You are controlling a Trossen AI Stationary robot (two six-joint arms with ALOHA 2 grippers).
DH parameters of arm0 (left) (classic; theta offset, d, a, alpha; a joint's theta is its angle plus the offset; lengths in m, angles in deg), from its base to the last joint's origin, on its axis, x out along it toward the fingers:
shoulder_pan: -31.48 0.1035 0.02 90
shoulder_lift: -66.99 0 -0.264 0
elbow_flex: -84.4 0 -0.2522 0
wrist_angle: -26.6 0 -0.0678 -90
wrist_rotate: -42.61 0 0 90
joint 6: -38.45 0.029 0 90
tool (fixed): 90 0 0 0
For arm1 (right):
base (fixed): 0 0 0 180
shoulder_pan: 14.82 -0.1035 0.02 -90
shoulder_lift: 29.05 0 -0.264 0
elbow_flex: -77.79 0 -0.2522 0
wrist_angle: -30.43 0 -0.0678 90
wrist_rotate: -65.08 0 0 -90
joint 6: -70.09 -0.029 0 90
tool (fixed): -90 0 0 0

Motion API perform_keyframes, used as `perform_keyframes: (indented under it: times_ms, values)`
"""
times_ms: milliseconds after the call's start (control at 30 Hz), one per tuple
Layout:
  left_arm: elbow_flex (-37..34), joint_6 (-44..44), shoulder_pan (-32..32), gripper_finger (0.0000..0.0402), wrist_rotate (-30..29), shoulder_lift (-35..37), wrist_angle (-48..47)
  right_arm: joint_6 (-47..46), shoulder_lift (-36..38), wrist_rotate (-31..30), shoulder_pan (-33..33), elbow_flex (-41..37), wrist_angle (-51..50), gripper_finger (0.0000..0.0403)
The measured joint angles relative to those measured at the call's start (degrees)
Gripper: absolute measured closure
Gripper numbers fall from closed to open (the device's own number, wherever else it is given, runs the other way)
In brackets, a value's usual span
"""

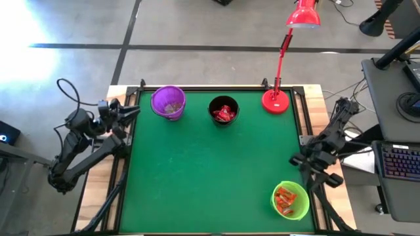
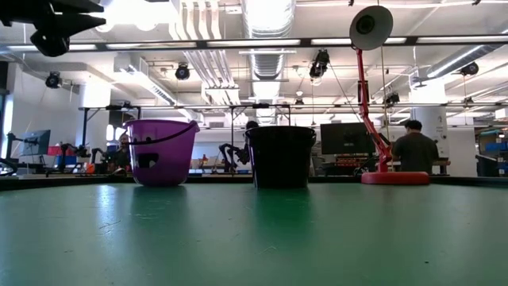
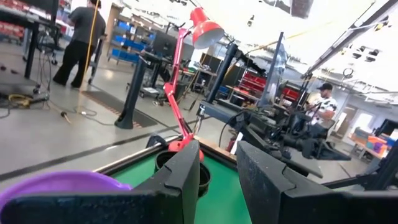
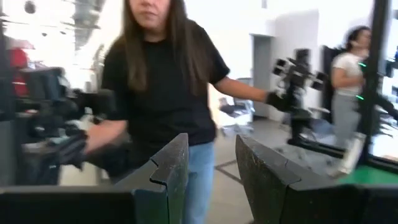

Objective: Sort candy
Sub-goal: Return to Home Position

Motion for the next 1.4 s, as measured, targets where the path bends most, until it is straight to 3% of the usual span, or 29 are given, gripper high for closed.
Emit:
perform_keyframes:
  times_ms: [67, 233, 433, 700, 1067, 1400]
  values:
    - [-0.32, -1.26, 0.00, 0.0312, 0.01, 0.00, 0.01, -0.08, 1.67, 2.32, -0.02, -1.66, 0.83, 0.0275]
    - [-1.21, -3.50, 0.00, 0.0312, 0.01, 0.00, -0.25, -0.95, 4.97, 1.10, 0.00, -5.10, 0.63, 0.0275]
    - [-1.56, -3.97, -0.01, 0.0312, 0.02, 0.00, -0.17, -6.27, 6.08, -7.08, 0.00, -5.64, -4.69, 0.0275]
    - [-1.56, -4.12, 0.00, 0.0312, 0.02, 0.00, -0.41, -4.63, 6.06, -17.44, 0.02, -5.68, -10.83, 0.0275]
    - [-1.63, -3.75, 0.00, 0.0312, 1.08, 0.02, -2.84, 0.67, 4.50, -15.90, 0.00, -5.70, -12.45, 0.0275]
    - [-2.22, -3.73, -0.01, 0.0312, 1.95, 0.02, -3.28, -2.83, 3.81, -15.94, 0.00, -5.72, -12.43, 0.0275]
